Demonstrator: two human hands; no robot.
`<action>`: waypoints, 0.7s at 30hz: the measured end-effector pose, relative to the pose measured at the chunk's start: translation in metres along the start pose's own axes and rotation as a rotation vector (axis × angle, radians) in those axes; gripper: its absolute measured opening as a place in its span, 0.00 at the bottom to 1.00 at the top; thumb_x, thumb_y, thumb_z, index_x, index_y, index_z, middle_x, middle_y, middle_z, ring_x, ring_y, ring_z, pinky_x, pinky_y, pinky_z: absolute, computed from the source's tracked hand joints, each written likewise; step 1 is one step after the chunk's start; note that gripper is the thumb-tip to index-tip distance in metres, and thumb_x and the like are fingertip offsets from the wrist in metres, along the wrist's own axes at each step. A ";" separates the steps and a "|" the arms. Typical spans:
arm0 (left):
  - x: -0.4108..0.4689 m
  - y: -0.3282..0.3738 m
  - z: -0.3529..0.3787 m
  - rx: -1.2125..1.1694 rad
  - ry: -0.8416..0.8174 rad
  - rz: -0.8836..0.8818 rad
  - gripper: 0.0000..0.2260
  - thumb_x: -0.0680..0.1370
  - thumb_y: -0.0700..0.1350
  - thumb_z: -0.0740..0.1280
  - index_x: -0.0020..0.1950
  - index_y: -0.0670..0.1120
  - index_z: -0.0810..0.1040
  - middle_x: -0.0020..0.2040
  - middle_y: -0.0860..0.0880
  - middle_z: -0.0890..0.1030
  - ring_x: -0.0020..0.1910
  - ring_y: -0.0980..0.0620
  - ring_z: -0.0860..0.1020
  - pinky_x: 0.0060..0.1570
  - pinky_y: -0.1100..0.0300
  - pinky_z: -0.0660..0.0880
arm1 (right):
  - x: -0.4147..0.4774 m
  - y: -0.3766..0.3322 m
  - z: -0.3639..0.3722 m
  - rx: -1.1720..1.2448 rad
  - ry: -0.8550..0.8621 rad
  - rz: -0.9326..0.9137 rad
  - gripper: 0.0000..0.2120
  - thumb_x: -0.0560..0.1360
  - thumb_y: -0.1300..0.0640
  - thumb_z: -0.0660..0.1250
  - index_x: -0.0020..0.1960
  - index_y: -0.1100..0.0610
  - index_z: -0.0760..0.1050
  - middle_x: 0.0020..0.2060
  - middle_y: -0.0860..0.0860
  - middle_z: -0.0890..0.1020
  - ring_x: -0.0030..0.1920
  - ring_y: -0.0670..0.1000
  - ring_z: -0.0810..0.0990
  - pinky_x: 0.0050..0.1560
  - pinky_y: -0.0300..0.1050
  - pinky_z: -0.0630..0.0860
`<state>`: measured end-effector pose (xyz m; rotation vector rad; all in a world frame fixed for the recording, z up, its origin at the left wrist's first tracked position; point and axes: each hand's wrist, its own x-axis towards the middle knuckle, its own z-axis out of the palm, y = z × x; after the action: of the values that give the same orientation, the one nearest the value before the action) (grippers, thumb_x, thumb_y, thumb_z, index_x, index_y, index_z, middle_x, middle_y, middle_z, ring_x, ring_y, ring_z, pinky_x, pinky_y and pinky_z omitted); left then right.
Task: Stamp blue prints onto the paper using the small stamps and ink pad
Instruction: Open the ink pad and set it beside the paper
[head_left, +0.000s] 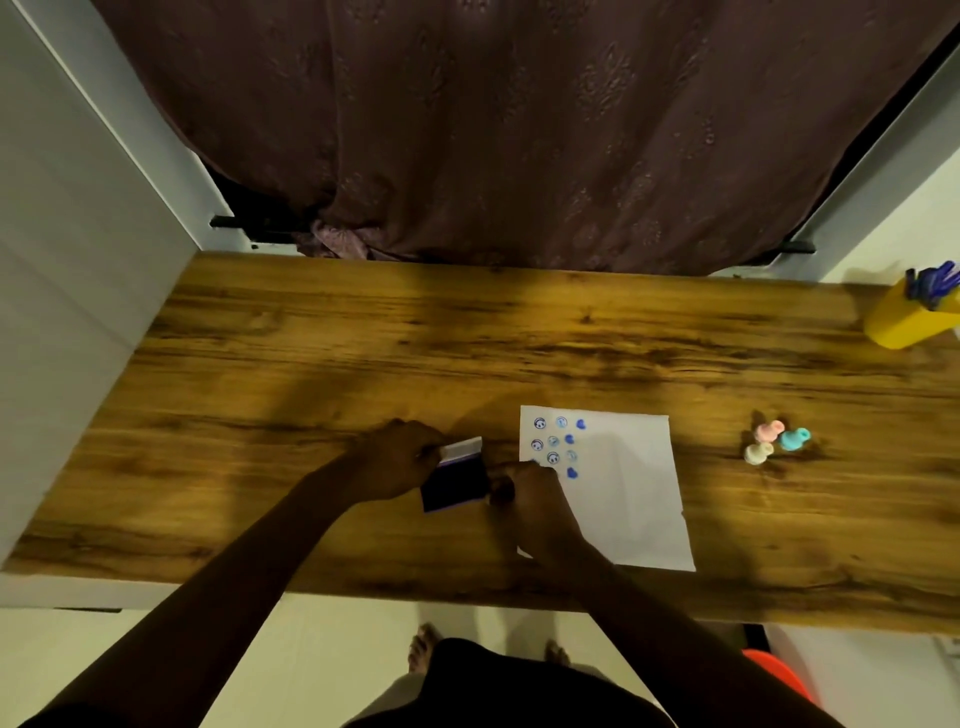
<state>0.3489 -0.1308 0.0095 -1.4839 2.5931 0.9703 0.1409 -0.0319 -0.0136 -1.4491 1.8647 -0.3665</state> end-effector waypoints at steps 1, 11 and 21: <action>0.003 -0.001 -0.001 -0.013 -0.004 -0.011 0.15 0.86 0.45 0.62 0.69 0.44 0.80 0.65 0.44 0.83 0.62 0.44 0.80 0.51 0.61 0.69 | -0.001 0.001 0.001 -0.003 0.005 0.023 0.11 0.82 0.54 0.66 0.60 0.59 0.77 0.56 0.55 0.82 0.59 0.54 0.80 0.69 0.46 0.74; 0.024 -0.011 -0.006 -0.059 0.080 -0.063 0.14 0.85 0.47 0.63 0.67 0.44 0.81 0.64 0.44 0.84 0.61 0.46 0.80 0.51 0.61 0.71 | -0.002 0.002 0.005 -0.068 -0.028 -0.015 0.15 0.84 0.53 0.62 0.67 0.59 0.74 0.67 0.55 0.78 0.70 0.53 0.74 0.76 0.44 0.64; 0.034 -0.017 -0.001 -0.060 0.111 -0.074 0.14 0.83 0.44 0.67 0.68 0.43 0.81 0.65 0.43 0.82 0.62 0.45 0.80 0.54 0.59 0.73 | -0.004 0.001 0.006 -0.084 0.065 -0.020 0.11 0.83 0.52 0.65 0.62 0.56 0.78 0.61 0.52 0.82 0.65 0.51 0.78 0.71 0.41 0.68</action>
<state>0.3437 -0.1639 -0.0081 -1.6824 2.5828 0.9935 0.1444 -0.0265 -0.0166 -1.5289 1.9386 -0.3524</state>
